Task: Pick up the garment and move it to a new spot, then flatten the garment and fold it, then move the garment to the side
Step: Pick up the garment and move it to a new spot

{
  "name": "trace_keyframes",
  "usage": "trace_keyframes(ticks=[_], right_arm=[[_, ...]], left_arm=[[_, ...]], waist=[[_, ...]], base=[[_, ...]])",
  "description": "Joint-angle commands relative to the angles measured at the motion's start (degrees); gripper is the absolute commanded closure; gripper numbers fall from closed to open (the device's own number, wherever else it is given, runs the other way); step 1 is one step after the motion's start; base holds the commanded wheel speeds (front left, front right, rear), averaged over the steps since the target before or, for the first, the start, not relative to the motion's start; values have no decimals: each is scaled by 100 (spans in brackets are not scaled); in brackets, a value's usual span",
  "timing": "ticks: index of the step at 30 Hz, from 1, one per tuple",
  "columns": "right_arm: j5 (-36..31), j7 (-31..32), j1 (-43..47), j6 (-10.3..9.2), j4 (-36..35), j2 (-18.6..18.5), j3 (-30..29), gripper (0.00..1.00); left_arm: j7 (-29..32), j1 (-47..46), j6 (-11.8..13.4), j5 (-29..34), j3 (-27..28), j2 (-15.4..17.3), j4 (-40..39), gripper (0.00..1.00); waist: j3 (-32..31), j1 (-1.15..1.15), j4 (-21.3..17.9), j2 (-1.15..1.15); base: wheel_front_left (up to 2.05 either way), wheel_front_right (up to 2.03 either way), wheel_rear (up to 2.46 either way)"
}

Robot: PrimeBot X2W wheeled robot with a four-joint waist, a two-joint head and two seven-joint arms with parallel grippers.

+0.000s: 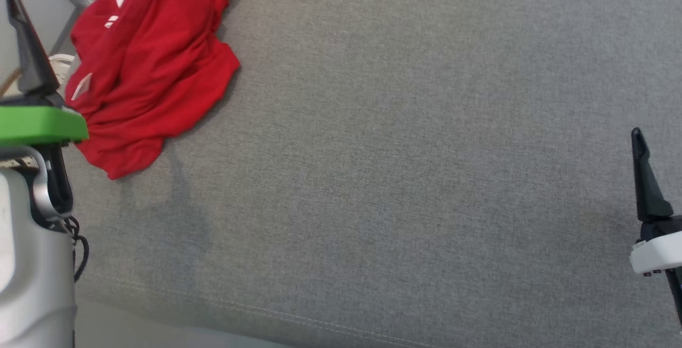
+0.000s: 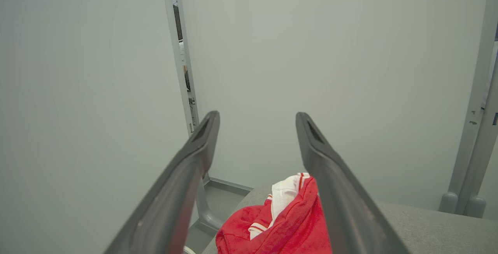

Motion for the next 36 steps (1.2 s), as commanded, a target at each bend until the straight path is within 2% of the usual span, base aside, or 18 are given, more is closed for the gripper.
trace_keyframes(ticks=[1,7,15,31,32,33,34,36], right_arm=[[49,26,-98,-7,-97,-75,-83,0],[114,73,-99,-7,-381,-220,-400,0],[207,42,-150,-7,-574,-360,-638,0],[239,107,-198,-7,-733,-478,-709,0],[236,111,-201,-7,-735,-480,-696,0],[233,104,-206,-7,-732,-481,-687,0],[229,99,-213,-7,-720,-476,-672,0],[217,97,-221,-7,-682,-456,-638,0]], left_arm=[[-14,-286,-24,-43,39,87,135,0],[24,-1106,-65,-115,128,333,745,0],[370,-1843,-202,-201,62,534,1760,0],[1016,-2555,-526,-301,-261,538,3928,0],[1052,-2581,-572,-292,-300,539,4039,16],[989,-2607,-597,-286,-317,545,4093,74],[907,-2629,-610,-302,-313,551,4164,100],[810,-2650,-662,-304,-347,559,4321,100]], waist=[[698,0,-542,0],[1159,0,-838,0],[1606,0,-957,0],[1902,0,-997,0],[1898,0,-998,0],[1891,0,-997,0],[1872,0,-996,0],[1818,0,-997,0]], base=[[0,0,0],[0,0,0],[0,0,0],[0,0,0],[0,0,0],[0,0,0],[0,0,0],[0,0,0]])
